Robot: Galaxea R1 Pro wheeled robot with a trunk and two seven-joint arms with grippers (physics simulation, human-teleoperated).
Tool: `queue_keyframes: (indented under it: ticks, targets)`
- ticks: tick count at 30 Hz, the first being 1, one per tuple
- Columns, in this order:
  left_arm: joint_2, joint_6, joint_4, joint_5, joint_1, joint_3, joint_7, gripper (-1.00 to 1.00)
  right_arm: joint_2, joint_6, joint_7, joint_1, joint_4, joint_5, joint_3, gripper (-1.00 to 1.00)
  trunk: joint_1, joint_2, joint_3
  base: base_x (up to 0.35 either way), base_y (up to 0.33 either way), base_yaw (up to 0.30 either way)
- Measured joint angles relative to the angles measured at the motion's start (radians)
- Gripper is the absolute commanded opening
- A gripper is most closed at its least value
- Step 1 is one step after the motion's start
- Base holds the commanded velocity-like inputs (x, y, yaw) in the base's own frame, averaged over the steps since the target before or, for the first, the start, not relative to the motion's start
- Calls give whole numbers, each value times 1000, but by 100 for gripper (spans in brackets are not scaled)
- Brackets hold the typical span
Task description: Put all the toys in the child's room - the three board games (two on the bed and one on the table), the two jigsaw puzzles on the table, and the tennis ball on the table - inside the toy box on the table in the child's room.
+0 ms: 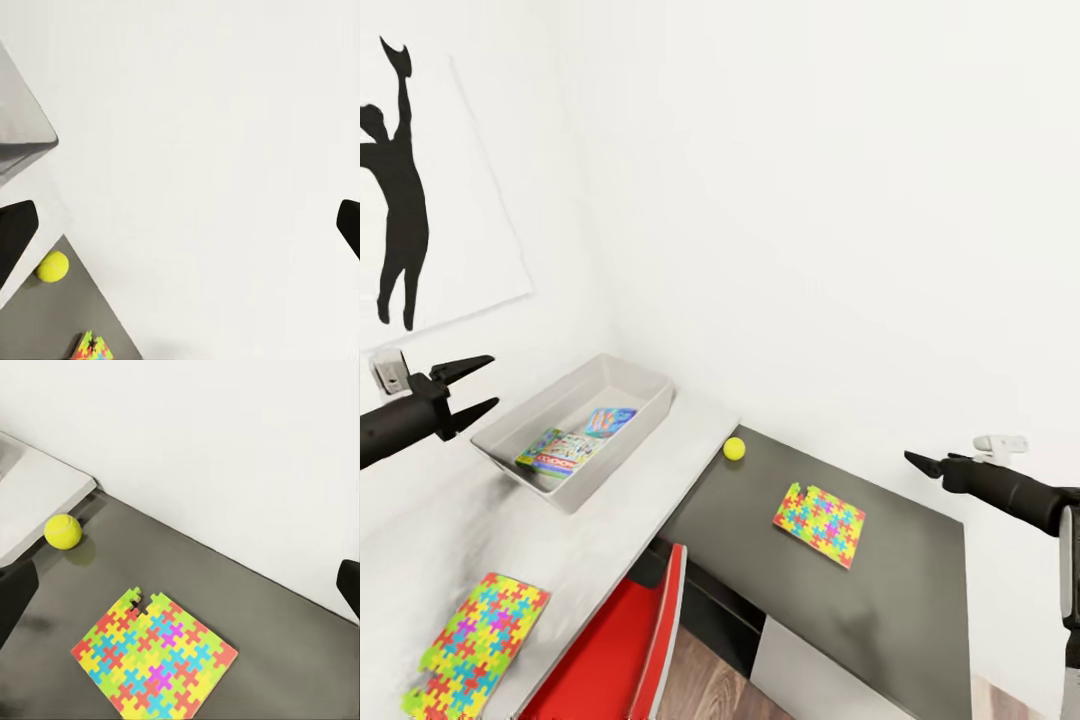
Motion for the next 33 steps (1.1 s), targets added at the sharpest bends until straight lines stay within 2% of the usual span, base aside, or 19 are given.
queue_keyframes:
  ticks: [7,8,10,11,15,19,22,24,26,28,30,31,33]
  targets:
    - [2,0,0,0,3,1,12,100,11,21,-78,-20,46,0,14,100,0,0,0,0,0,288]
    - [2,0,0,0,3,0,15,100,12,23,-124,-47,94,0,31,100,0,0,0,0,0,295]
    - [1,-1,0,0,3,-2,17,100,12,20,-162,-71,144,0,40,100,0,0,0,0,0,296]
    - [-1,-1,0,-1,4,-4,25,100,12,17,-197,-96,198,0,45,100,0,0,0,0,0,296]
    - [-8,-4,0,-1,9,-6,52,100,12,-6,-268,-156,325,0,53,100,0,0,0,0,0,297]
    - [-18,-9,0,-2,23,-5,70,100,12,-76,-365,-264,503,0,59,100,0,0,0,0,0,297]
    - [-20,-10,0,-1,28,-6,75,100,13,-108,-410,-298,579,1,69,100,0,0,0,0,0,297]
    - [-23,-9,0,-3,31,-15,87,100,13,-150,-456,-320,645,0,111,100,0,0,0,0,0,297]
    - [-26,-9,0,-5,32,-35,94,100,13,-173,-471,-327,676,0,133,100,0,0,0,0,0,287]
    - [-34,-11,0,-8,33,-71,100,100,13,-209,-481,-332,718,-1,156,100,0,0,0,0,0,174]
    - [-42,-12,0,-9,33,-89,103,100,12,-239,-482,-333,736,-2,167,100,0,0,0,0,0,93]
    - [-57,-13,0,-12,33,-102,106,100,12,-281,-480,-332,754,-2,190,100,0,0,0,0,0,51]
    - [-64,-14,0,-14,33,-107,106,100,12,-300,-478,-331,761,-2,212,100,0,0,0,0,0,33]
